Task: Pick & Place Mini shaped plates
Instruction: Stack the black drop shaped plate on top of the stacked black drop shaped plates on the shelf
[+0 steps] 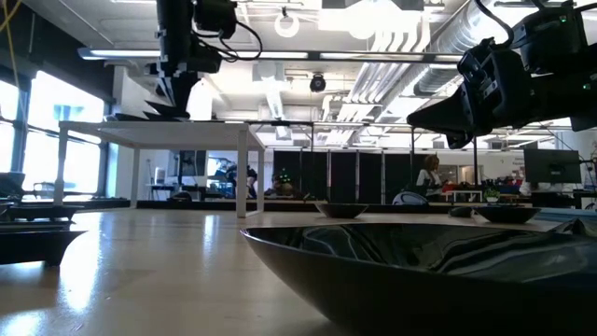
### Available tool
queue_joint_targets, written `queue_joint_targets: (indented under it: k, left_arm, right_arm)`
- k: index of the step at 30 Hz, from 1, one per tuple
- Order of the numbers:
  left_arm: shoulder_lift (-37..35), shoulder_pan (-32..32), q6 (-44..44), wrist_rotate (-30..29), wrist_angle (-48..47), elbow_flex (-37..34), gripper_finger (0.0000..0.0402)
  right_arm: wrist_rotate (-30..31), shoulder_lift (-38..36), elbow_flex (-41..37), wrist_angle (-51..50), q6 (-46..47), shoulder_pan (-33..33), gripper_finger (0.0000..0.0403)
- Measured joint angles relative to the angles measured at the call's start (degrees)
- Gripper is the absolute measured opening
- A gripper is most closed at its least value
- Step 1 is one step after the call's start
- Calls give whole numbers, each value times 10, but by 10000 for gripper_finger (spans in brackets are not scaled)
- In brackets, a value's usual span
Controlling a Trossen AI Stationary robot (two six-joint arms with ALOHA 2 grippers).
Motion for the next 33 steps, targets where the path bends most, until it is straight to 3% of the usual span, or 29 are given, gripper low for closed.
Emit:
queue_joint_targets:
  k: [23, 33]
  left_arm:
    - [10, 11, -10, 5, 1, -11, 3]
    - [10, 11, -5, 3, -1, -8, 67]
  right_arm:
    - [-3, 0, 0, 0, 0, 0, 0]
    - [-3, 0, 0, 0, -1, 0, 0]
